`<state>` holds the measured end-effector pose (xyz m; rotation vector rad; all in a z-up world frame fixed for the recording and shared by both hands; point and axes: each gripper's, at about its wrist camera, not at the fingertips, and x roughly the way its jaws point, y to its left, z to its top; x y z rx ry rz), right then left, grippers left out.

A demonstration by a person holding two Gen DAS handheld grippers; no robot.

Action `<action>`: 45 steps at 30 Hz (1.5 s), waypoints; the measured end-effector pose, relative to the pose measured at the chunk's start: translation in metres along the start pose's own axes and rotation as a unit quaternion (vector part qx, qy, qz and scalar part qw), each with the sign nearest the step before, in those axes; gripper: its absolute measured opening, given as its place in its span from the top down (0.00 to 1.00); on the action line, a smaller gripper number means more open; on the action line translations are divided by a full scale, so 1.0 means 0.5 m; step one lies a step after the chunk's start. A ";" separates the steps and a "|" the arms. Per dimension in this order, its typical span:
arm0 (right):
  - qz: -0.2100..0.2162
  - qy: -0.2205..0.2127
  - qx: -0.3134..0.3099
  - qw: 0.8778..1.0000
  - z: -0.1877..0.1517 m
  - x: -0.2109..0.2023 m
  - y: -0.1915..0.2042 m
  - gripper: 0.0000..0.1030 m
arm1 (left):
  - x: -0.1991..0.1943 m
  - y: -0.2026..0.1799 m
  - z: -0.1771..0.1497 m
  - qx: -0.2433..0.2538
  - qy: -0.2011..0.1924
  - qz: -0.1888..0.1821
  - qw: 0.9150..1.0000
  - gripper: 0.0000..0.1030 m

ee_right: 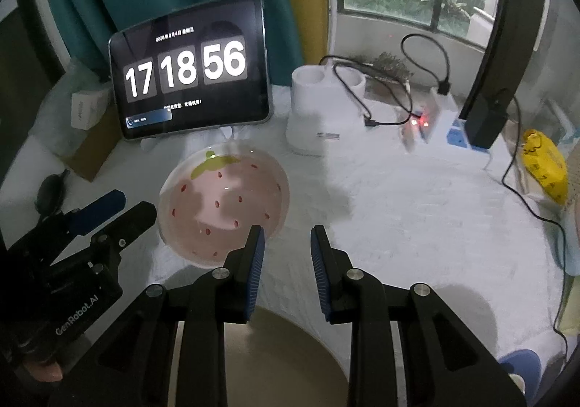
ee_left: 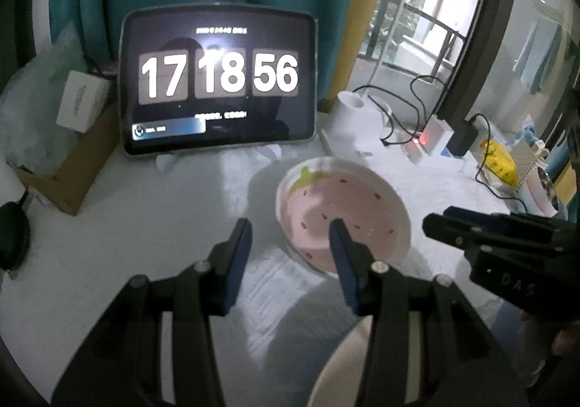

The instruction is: Organize plates and bowls

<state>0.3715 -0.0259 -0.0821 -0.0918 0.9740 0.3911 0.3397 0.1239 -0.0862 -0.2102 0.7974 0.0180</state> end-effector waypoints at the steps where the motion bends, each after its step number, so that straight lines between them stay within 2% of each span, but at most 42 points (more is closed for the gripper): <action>1: 0.002 0.004 0.002 1.000 0.002 0.008 0.001 0.73 | 0.009 0.003 0.000 -0.002 0.004 -0.001 1.000 0.56; 16: 0.021 0.036 0.019 0.999 0.009 0.094 -0.005 0.73 | 0.086 0.012 -0.001 -0.003 0.040 -0.002 0.999 0.56; 27: 0.023 0.043 0.006 0.999 0.007 0.128 0.010 0.73 | 0.109 0.007 -0.003 0.014 0.046 -0.009 0.999 0.56; 30: 0.021 0.042 0.001 0.999 0.005 0.130 0.012 0.76 | 0.112 0.002 -0.005 0.022 0.044 -0.011 0.999 0.57; 32: 0.021 0.040 -0.001 0.999 0.005 0.129 0.013 0.77 | 0.113 -0.001 -0.007 0.026 0.045 -0.013 0.999 0.60; 36: 0.018 0.034 -0.004 0.999 0.006 0.125 0.016 0.80 | 0.113 -0.011 -0.010 0.039 0.046 -0.016 0.998 0.73; 45: 0.014 0.027 -0.013 0.999 0.006 0.110 0.026 0.83 | 0.097 -0.010 -0.007 0.043 0.038 -0.004 0.998 0.76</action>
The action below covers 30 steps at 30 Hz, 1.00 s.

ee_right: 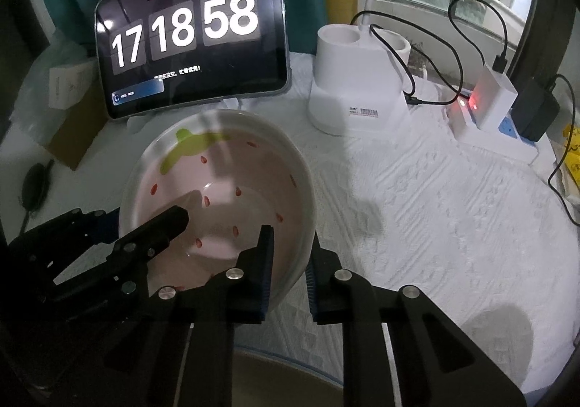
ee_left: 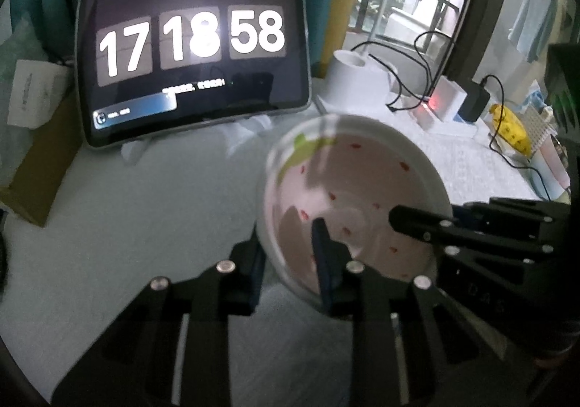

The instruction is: Organize plates and bowls

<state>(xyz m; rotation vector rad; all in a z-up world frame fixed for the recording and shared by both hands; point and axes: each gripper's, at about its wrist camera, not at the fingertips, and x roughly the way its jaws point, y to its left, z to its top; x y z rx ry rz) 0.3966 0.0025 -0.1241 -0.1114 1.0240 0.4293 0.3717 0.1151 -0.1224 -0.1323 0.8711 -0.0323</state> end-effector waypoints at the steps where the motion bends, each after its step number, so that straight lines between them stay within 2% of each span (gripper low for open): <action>1: 0.000 -0.002 -0.001 1.000 0.000 -0.003 0.001 0.83 | -0.005 -0.001 0.001 0.002 -0.004 0.002 1.000 0.76; 15: 0.004 -0.038 -0.002 0.999 -0.009 -0.082 0.007 0.83 | -0.082 -0.023 0.007 0.010 -0.037 0.007 0.999 0.76; 30: 0.003 -0.066 0.011 0.998 -0.046 -0.170 -0.015 0.84 | -0.153 -0.086 -0.011 0.021 -0.059 0.005 0.998 0.76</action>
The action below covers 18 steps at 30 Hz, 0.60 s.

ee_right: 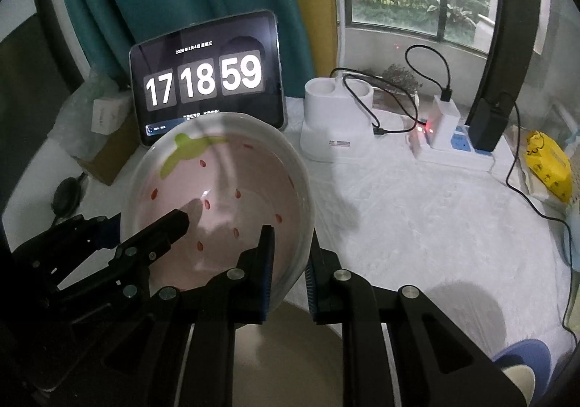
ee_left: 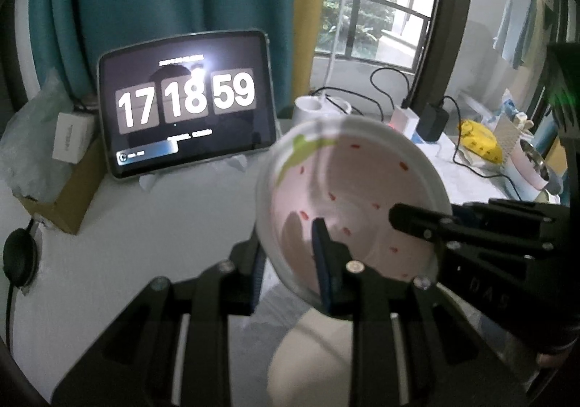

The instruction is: Organize plates and bowls

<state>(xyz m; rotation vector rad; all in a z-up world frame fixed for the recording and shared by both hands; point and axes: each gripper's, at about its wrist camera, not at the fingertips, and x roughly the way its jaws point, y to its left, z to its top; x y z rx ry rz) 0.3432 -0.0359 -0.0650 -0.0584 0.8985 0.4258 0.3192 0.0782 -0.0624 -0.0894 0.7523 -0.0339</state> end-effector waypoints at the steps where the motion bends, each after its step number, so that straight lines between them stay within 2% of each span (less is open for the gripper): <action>1: 0.000 -0.001 0.001 1.000 -0.002 -0.003 -0.002 0.84 | -0.003 -0.004 -0.001 0.001 -0.001 0.000 1.000 0.76; 18: -0.005 -0.031 0.015 0.999 -0.046 -0.101 -0.045 0.84 | -0.069 -0.082 -0.019 0.021 -0.018 -0.009 1.000 0.76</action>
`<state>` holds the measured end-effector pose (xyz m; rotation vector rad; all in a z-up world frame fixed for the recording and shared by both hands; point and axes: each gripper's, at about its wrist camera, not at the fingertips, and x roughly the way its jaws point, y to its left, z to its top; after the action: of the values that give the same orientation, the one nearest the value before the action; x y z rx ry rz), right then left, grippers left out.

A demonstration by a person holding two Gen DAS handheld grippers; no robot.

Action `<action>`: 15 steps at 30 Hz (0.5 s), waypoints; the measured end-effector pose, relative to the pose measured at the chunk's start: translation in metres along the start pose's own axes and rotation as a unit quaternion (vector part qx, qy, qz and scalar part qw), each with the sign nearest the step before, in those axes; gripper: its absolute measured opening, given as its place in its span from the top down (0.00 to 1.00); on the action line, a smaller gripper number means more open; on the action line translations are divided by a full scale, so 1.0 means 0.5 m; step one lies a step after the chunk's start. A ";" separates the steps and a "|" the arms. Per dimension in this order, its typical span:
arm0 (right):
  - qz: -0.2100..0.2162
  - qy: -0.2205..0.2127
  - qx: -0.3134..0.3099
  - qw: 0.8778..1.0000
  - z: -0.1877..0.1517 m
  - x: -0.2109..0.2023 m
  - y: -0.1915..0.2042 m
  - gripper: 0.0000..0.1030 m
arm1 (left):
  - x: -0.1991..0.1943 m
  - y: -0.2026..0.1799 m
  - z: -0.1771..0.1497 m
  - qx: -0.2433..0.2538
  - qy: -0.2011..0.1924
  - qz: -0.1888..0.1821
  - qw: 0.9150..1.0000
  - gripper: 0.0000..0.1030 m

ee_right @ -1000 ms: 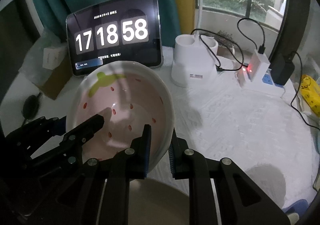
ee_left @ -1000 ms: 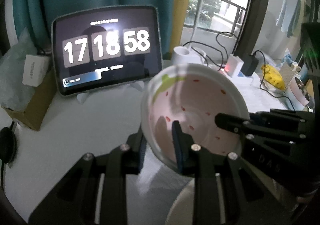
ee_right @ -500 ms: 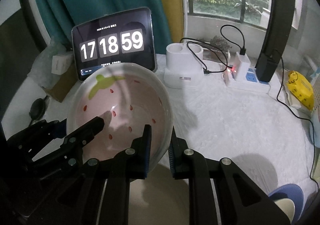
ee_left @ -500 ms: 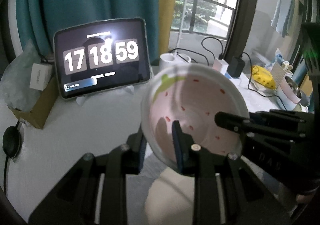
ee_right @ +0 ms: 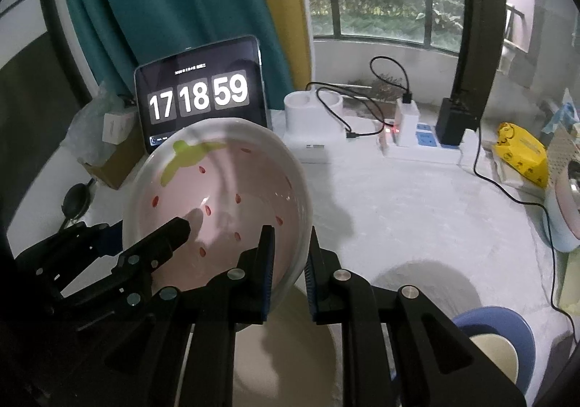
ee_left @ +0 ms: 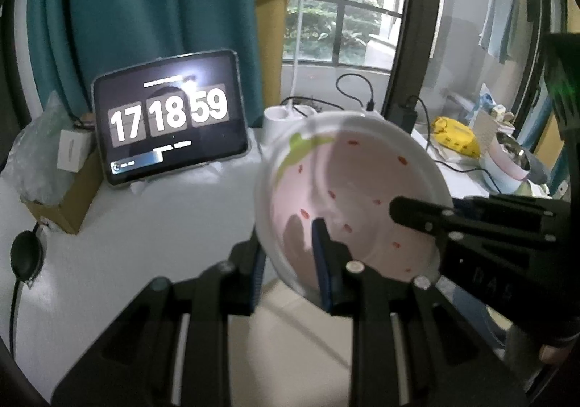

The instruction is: Organize plates and bowls

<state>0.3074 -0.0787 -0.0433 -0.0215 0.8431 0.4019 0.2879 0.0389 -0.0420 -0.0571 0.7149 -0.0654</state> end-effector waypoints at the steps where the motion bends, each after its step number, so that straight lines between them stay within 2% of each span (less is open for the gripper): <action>1: -0.001 -0.001 0.001 1.000 -0.003 -0.005 -0.003 0.84 | -0.002 -0.004 -0.002 0.000 0.000 -0.002 1.000 0.76; 15: -0.010 -0.022 0.020 1.000 -0.036 -0.079 -0.051 0.84 | -0.037 -0.074 -0.011 0.016 -0.008 -0.016 1.000 0.76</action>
<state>0.2801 -0.1187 -0.0301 0.0162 0.8070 0.3658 0.2686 0.0032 -0.0312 -0.0387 0.6976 -0.1061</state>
